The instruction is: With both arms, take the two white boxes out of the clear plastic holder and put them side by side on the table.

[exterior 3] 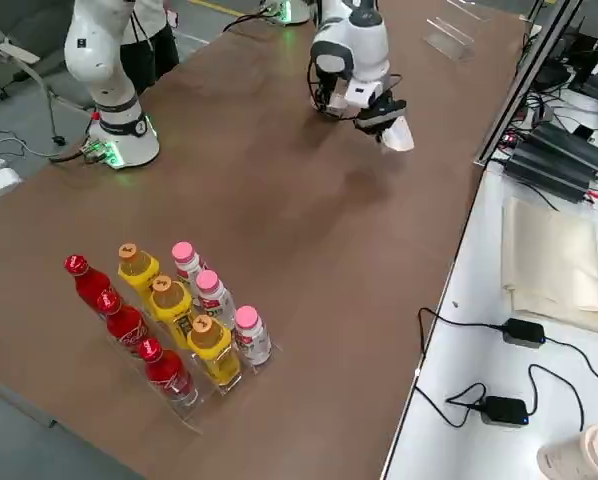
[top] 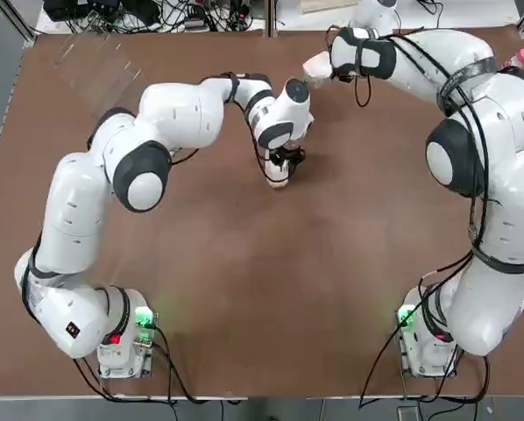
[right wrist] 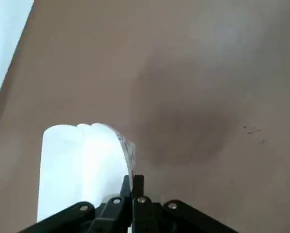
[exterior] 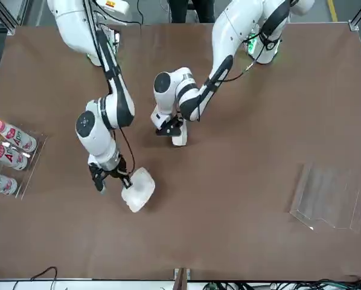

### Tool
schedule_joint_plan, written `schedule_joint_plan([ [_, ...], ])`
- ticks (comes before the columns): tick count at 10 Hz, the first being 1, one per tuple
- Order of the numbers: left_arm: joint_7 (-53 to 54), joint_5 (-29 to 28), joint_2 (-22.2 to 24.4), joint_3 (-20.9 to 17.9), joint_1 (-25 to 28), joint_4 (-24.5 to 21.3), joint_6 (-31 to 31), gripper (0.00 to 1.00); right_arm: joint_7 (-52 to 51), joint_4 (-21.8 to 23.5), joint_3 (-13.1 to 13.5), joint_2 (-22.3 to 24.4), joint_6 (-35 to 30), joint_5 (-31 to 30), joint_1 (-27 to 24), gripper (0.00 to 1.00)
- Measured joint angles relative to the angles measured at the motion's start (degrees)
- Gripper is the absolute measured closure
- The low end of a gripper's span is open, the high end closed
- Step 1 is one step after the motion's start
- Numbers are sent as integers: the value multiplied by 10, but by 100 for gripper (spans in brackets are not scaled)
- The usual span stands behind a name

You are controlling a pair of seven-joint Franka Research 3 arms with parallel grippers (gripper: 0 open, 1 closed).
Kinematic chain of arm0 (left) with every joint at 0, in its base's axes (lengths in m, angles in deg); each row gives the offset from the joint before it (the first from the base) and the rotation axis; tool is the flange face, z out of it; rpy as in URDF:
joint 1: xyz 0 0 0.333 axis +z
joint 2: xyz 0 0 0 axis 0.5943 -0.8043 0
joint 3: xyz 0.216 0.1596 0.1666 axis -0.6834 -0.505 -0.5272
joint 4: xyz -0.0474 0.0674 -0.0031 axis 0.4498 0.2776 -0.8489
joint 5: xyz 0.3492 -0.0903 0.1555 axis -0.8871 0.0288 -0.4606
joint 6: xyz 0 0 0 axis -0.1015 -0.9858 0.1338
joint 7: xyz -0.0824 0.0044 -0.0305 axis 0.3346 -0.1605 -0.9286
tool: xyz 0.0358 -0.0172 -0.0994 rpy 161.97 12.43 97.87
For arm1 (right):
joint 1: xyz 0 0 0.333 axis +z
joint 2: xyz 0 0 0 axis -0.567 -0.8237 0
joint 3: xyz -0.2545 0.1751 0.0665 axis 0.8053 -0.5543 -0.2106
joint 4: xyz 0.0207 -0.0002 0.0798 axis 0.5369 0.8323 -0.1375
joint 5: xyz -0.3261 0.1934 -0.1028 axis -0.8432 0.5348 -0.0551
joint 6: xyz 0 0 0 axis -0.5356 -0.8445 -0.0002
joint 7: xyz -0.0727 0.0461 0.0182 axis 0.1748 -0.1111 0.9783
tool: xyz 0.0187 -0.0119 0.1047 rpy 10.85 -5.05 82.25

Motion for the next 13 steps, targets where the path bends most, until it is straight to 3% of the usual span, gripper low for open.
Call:
schedule_joint_plan([
  [2,0,7,7,3,18,8,-4,28,12,-22,0,-9,-41,10,-13,98],
  [4,1,41,43,7,44,13,-3,1,20,-32,0,-15,-53,10,-24,98],
  [7,24,59,102,39,117,13,48,1,69,-35,-6,-33,-28,34,-21,98],
  [10,98,60,148,130,299,12,110,1,183,-52,-8,-50,-8,35,-18,98],
  [13,169,60,192,140,408,12,138,1,293,-79,-4,-77,-8,32,-18,98],
])
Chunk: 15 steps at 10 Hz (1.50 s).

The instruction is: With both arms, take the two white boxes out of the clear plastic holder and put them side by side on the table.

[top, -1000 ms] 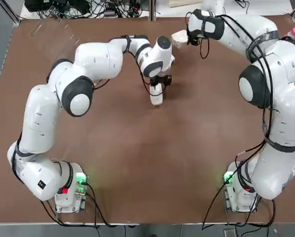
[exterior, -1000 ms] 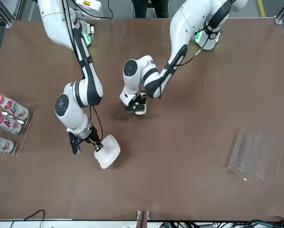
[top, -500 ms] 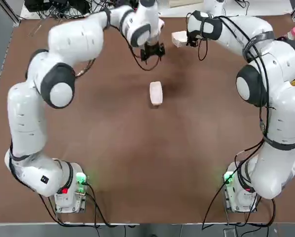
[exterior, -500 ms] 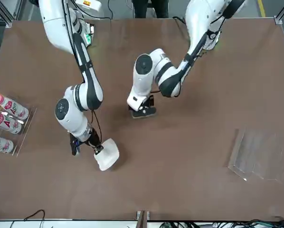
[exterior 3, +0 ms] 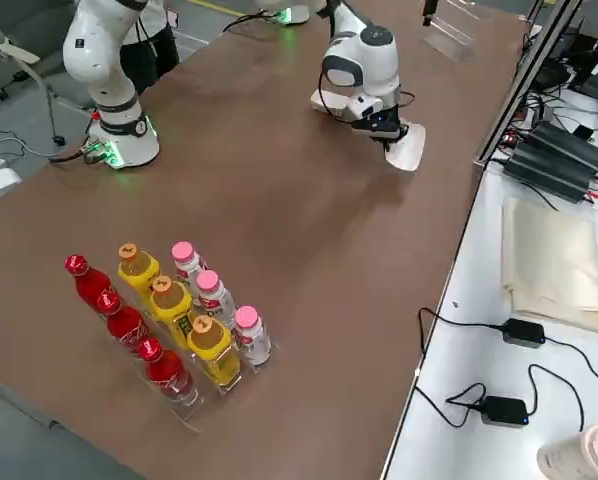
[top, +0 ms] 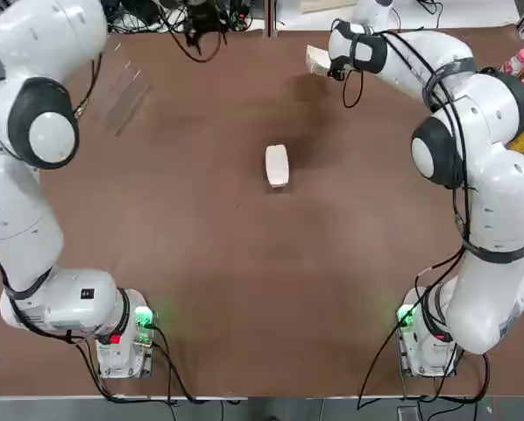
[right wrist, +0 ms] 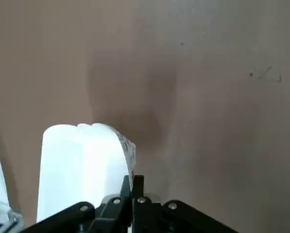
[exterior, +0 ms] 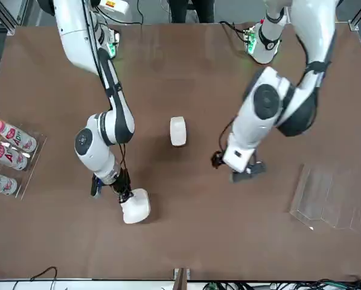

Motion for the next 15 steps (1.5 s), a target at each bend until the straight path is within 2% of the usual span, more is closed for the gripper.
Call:
schedule_joint_plan([
  [2,41,0,7,0,47,-1,1,1,49,-14,1,-25,6,-9,1,98],
  [5,67,0,6,-1,70,-9,2,1,125,-23,2,-54,29,-64,14,98],
  [8,152,0,13,-10,86,-9,45,1,174,-29,10,-70,45,-94,38,98],
  [9,189,7,23,-35,74,-9,60,0,178,-32,11,-70,44,-95,41,98],
  [12,299,75,83,-119,37,-18,107,0,187,-39,12,-76,43,-99,43,98],
  [15,382,144,187,-197,23,-92,117,0,200,-49,15,-94,43,-116,50,98],
])
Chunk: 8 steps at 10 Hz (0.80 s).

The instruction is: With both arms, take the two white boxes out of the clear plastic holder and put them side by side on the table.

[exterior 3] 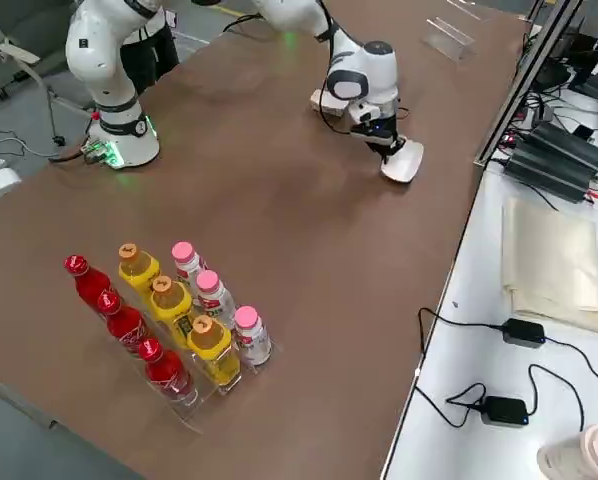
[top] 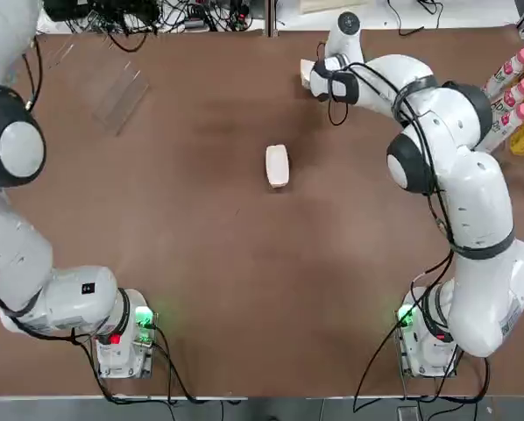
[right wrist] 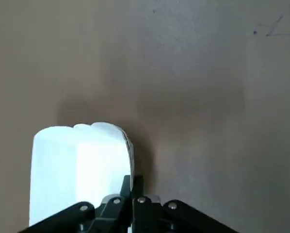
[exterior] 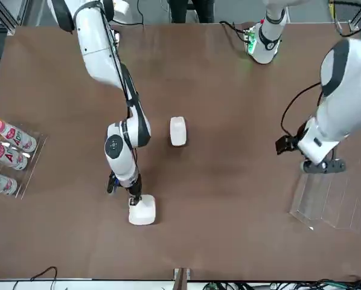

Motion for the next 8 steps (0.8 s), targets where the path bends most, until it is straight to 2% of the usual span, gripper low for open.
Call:
schedule_joint_plan([
  [2,43,14,78,-73,-39,-52,26,0,7,-6,1,-5,0,-18,1,95],
  [3,61,14,103,-84,-42,-57,57,0,7,-8,2,-5,0,-19,1,90],
  [4,69,14,120,-88,-42,-53,81,0,7,-12,4,-5,0,-19,1,86],
  [5,70,14,130,-89,-42,-41,94,0,7,-15,4,-5,-1,-19,1,72],
  [7,68,14,130,-89,-45,-13,99,0,7,-22,5,-5,-6,-19,1,68],
  [8,68,14,124,-89,-45,-12,100,0,7,-25,5,-5,-9,-19,1,62],
])
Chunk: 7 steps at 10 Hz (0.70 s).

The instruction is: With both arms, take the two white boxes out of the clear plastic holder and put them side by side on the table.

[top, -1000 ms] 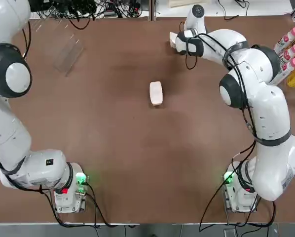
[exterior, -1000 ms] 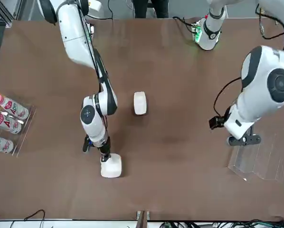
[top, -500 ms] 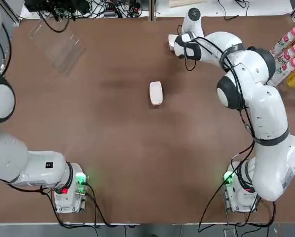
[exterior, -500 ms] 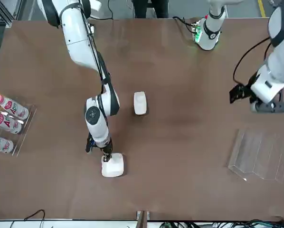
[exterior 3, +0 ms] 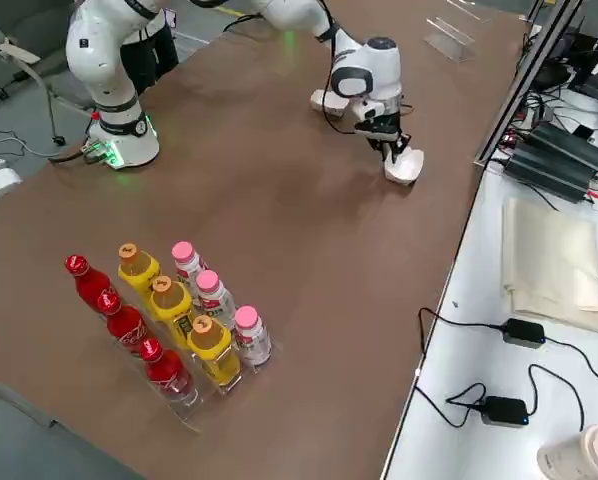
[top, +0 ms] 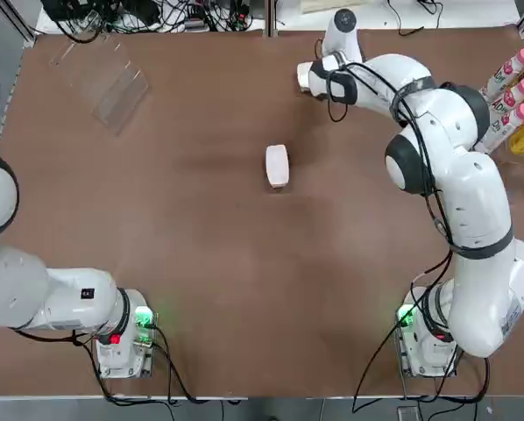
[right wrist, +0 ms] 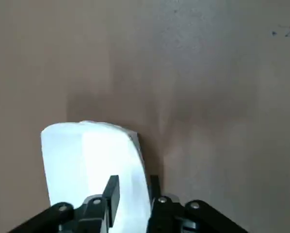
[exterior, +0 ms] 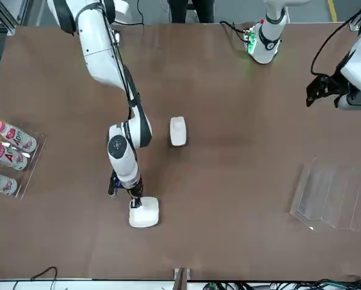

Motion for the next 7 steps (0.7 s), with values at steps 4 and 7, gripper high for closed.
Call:
schedule_joint_plan([
  [4,0,0,-28,-4,4,16,0,0,0,-9,0,0,-6,0,0,48],
  [7,0,0,-31,-3,4,16,0,0,-30,-18,2,2,-34,-1,0,41],
])
